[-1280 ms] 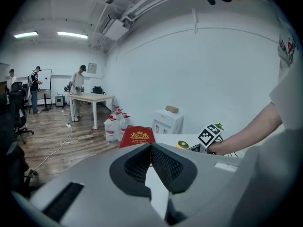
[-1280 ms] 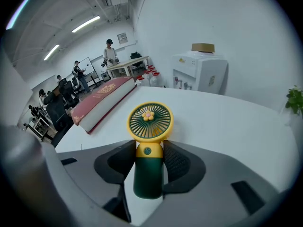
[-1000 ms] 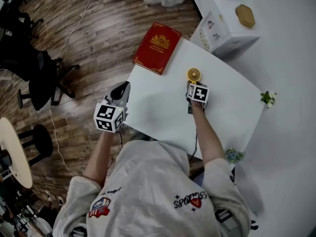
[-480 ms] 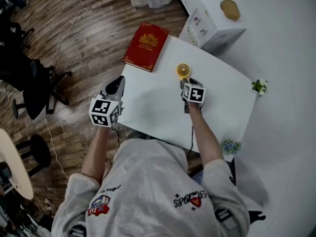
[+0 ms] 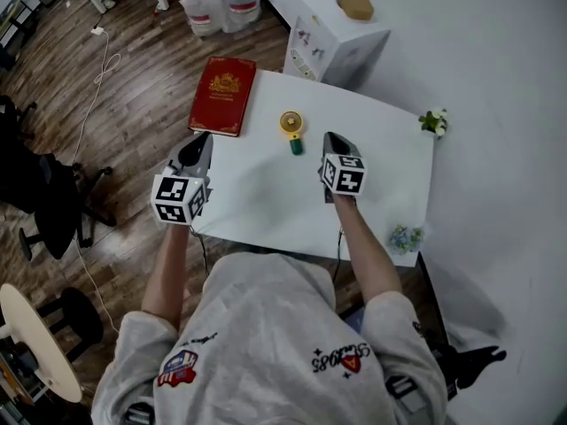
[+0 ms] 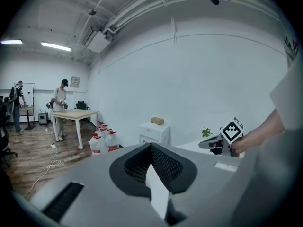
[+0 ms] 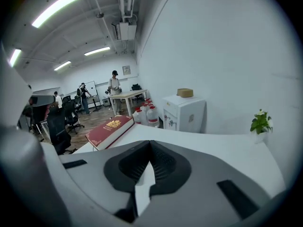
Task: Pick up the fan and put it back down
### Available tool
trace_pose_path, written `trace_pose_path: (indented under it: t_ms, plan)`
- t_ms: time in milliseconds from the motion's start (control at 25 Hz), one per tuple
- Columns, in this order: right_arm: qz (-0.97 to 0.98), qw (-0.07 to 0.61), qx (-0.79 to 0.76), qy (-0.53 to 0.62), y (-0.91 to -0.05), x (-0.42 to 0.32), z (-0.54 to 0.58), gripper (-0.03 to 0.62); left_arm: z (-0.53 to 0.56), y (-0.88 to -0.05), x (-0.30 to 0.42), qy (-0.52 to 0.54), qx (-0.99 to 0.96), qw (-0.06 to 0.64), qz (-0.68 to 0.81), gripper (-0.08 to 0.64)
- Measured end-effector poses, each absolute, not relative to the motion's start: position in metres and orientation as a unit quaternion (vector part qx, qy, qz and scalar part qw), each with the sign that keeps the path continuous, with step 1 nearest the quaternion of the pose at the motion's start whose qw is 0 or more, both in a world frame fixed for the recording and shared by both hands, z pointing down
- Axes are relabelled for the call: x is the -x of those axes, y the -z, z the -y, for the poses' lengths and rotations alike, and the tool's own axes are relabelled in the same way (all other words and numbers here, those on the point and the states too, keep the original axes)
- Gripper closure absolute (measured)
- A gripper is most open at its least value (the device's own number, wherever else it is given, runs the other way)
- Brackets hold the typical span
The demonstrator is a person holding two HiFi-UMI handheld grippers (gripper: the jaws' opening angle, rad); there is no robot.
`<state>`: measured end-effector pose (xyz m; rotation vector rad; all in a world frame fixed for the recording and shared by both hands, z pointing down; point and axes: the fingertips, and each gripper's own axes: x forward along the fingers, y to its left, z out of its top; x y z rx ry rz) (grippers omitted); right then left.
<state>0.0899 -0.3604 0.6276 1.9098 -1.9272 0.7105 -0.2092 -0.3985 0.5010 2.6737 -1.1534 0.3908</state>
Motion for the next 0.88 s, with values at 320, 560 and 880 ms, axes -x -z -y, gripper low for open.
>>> trace_pose_path:
  t_ms: [320, 560, 880]
  plan:
    - [0.679, 0.100, -0.709, -0.161, -0.533, -0.127, 0.326, 0.589, 0.391, -0.469, 0.155, -0.112, -0.926, 0.074, 0.352, 0.555]
    - [0.671, 0.051, -0.730, -0.117, -0.479, -0.145, 0.290, 0.589, 0.379, -0.438, 0.125, -0.083, -0.940, 0.051, 0.326, 0.555]
    - [0.686, 0.044, -0.724, -0.053, -0.430, -0.142, 0.262, 0.590, 0.369, -0.421, 0.105, -0.070, -0.948, 0.043, 0.308, 0.555]
